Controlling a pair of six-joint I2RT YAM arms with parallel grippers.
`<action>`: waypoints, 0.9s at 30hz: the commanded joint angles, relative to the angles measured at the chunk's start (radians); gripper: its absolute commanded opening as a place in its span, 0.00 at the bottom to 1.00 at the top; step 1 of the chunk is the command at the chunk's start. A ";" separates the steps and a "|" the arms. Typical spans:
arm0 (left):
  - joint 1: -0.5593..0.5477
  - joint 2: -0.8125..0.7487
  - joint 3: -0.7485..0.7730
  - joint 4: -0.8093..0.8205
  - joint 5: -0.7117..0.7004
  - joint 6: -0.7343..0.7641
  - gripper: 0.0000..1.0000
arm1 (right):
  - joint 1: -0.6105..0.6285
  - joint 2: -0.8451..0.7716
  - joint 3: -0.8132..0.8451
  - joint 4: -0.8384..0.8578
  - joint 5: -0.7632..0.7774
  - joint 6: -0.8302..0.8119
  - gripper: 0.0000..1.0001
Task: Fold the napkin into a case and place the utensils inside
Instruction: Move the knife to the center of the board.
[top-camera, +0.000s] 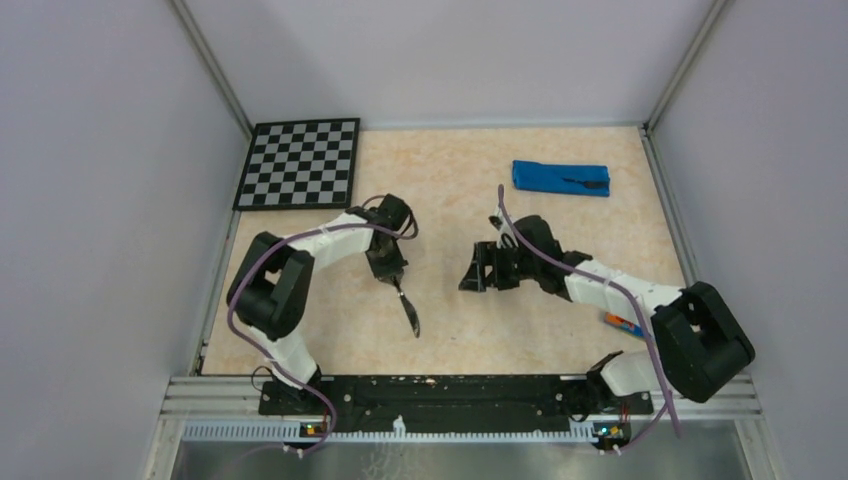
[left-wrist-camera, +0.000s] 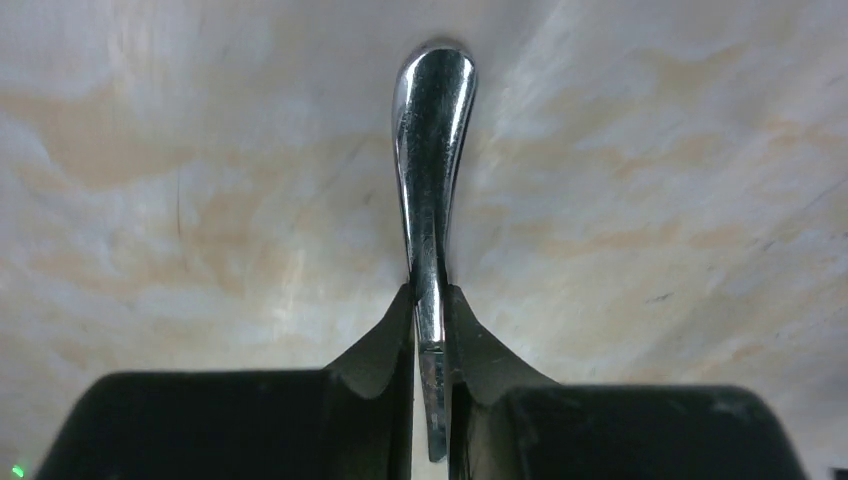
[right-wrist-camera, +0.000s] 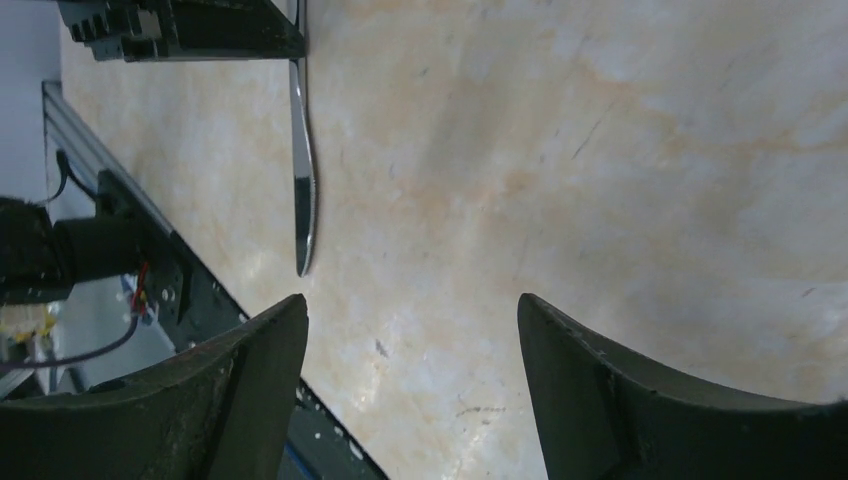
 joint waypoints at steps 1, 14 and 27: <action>0.006 -0.099 -0.145 0.010 0.206 -0.304 0.00 | 0.029 -0.092 -0.170 0.301 -0.124 0.118 0.75; 0.011 -0.200 -0.250 0.090 0.275 -0.423 0.00 | 0.158 0.131 -0.266 0.614 -0.151 0.175 0.64; 0.008 -0.153 -0.057 -0.221 0.245 -0.492 0.80 | 0.163 0.110 -0.226 0.531 -0.053 0.144 0.63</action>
